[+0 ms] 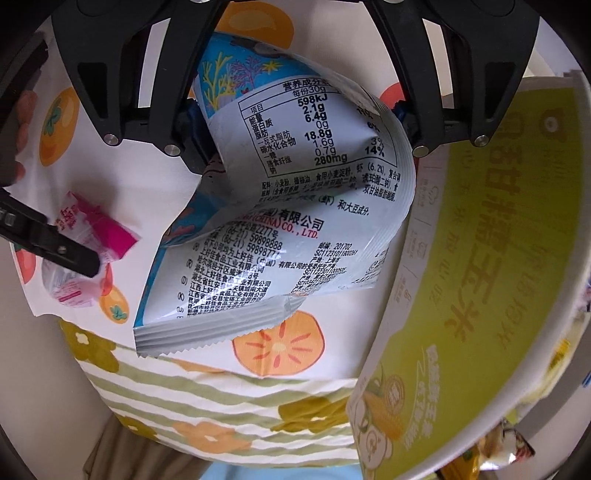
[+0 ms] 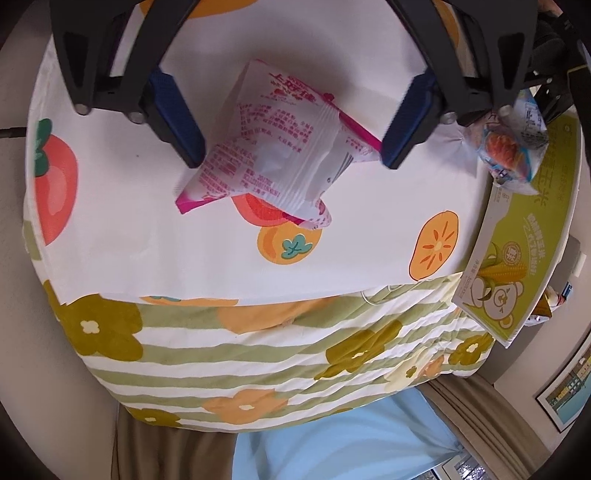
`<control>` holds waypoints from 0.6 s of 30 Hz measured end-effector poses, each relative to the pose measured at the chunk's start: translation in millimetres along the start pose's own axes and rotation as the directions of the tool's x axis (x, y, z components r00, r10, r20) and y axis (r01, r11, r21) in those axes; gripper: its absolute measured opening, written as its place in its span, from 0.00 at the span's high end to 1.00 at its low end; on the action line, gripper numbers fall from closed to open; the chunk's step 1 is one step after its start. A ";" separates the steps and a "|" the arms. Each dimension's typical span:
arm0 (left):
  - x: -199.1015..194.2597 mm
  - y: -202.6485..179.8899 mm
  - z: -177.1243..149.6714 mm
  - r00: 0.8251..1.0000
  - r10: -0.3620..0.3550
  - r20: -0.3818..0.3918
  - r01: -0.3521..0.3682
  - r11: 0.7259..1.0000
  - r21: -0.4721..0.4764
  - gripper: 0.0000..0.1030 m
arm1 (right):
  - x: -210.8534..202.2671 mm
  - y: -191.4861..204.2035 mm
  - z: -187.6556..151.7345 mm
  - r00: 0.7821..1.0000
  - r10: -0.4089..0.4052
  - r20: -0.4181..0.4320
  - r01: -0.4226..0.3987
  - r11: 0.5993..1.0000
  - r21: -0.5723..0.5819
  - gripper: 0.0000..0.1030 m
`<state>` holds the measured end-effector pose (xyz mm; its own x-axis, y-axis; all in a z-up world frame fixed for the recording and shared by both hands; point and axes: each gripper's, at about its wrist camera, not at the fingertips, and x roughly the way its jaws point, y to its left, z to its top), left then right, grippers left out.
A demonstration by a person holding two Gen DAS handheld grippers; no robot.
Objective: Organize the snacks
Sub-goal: 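Grasp the blue-and-white bag with the left tool while the right tool grasps the pink-white bag, then carry both bags over the yellow-green box and open both tools to drop them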
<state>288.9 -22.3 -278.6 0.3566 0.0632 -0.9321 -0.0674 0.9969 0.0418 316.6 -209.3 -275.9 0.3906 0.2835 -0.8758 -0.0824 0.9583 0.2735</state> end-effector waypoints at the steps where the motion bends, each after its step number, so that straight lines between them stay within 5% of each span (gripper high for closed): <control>1: -3.8 -1.7 0.0 1.000 0.005 0.007 -0.005 1.000 0.007 0.34 | 1.8 0.2 0.0 1.000 0.005 -0.003 -0.005 1.000 0.002 0.14; 11: -44.9 -8.7 -4.6 0.998 -0.001 0.069 0.000 1.000 0.012 0.34 | 1.9 6.1 -4.0 0.998 0.057 -0.008 -0.057 0.998 -0.031 0.48; 18: -93.6 2.5 -2.0 0.991 -0.010 0.135 0.014 0.999 -0.035 0.34 | -22.4 14.3 -9.0 0.995 0.095 0.010 -0.094 0.993 -0.069 0.50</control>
<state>253.5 -25.8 -191.9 0.4797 0.0594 -0.8754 -0.0945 0.9954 0.0158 298.5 -201.7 -256.0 0.3903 0.3726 -0.8419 -0.1816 0.9276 0.3264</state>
